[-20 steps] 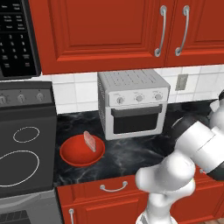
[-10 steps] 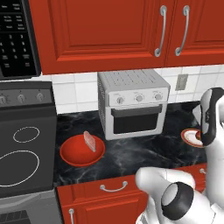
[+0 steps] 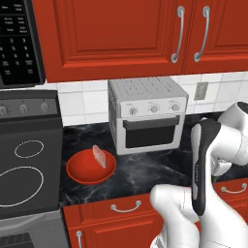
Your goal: Remove the apple from the bowl and place it on the small plate. Then place the bowl with only the steak in the microwave, close the door, and press the start button to microwave the steak.
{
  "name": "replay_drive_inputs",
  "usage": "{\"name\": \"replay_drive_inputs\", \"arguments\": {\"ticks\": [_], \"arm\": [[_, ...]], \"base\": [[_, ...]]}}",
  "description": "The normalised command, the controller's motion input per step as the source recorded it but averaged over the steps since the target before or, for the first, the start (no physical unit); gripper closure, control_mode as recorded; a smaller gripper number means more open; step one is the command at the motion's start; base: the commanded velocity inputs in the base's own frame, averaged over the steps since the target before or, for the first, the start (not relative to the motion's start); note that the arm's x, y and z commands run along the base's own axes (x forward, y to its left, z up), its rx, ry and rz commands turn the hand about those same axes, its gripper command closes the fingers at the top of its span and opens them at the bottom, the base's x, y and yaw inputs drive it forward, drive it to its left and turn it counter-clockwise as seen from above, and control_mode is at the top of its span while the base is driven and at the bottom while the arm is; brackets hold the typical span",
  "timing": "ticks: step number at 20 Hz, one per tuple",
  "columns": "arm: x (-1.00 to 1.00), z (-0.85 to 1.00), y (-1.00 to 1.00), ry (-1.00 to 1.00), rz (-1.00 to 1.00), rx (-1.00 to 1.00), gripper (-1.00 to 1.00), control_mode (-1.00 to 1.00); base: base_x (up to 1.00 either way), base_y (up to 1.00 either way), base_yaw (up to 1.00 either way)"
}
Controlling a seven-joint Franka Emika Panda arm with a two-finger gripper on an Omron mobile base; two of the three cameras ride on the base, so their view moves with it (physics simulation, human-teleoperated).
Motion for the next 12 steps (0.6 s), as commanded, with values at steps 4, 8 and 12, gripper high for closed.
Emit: {"name": "replay_drive_inputs", "arguments": {"ticks": [4,8,12], "arm": [[-0.08,0.22,0.98,0.0,0.09,-0.06,-1.0,-1.0],[0.0,0.22,0.91,-0.01,0.16,-0.1,-1.0,-1.0],[-0.09,0.43,0.59,-0.06,0.2,-0.17,-1.0,-1.0]], "base": [[0.0,0.0,0.0],[0.0,0.0,0.0],[0.0,0.0,0.0]]}}
